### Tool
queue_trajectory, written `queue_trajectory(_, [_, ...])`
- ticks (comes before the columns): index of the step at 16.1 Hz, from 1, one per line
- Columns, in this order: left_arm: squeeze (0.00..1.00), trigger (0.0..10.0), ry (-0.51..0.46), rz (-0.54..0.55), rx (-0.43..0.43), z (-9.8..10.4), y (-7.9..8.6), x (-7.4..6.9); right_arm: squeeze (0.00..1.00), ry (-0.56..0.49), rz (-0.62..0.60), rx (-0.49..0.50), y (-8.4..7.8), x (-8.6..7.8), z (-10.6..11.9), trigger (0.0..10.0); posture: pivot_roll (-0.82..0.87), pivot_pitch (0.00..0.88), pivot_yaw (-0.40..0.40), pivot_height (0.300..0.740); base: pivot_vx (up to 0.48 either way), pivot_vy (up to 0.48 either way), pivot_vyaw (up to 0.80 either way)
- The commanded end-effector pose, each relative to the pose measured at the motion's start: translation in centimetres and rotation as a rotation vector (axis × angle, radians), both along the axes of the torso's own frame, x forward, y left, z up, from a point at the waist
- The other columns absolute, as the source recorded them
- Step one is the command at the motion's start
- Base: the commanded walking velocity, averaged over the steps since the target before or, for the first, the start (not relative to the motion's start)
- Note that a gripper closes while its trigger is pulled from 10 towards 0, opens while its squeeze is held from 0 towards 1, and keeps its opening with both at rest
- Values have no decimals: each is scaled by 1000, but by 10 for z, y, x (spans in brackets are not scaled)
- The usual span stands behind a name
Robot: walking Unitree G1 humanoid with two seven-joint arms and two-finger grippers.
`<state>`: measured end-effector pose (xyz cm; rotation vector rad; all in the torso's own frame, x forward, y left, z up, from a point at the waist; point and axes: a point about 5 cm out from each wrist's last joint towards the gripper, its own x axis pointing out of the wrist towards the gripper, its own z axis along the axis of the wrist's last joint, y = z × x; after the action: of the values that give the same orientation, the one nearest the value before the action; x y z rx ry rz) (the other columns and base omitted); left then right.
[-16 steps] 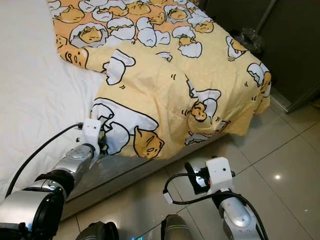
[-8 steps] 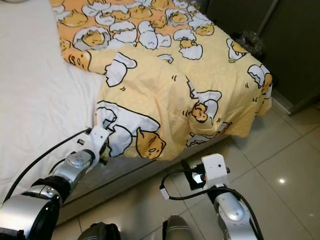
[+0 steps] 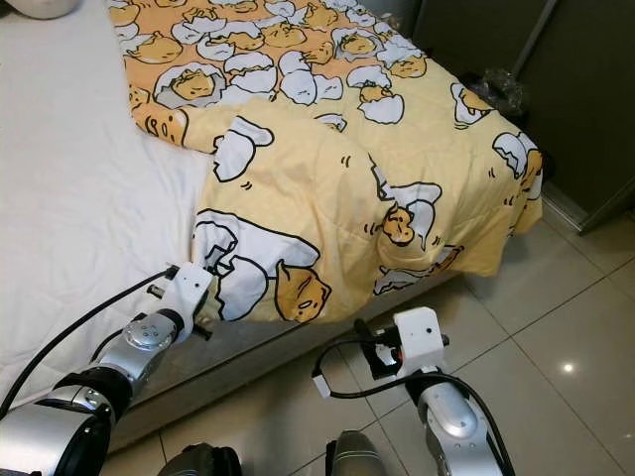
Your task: Clean up the room
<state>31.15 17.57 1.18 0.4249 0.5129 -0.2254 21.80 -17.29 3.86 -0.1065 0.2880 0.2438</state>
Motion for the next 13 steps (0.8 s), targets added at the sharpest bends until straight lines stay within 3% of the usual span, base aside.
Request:
queue_trajectory(1, [0, 10000, -19, 25, -30, 2, 1, 2, 0, -3, 2, -5, 0, 1, -1, 10000, -286, 75, 14, 714, 0, 0, 0])
queue_trajectory(9, [0, 10000, -12, 46, -64, 2, 2, 1, 0, 2, -1, -4, 0, -1, -4, 10000, -291, 81, 16, 714, -265, 0, 0])
queue_trajectory(13, [0, 10000, -16, 17, -51, 1, -4, 0, 0, 3, 3, -5, 1, -1, -4, 10000, -291, 84, 14, 714, 0, 0, 0])
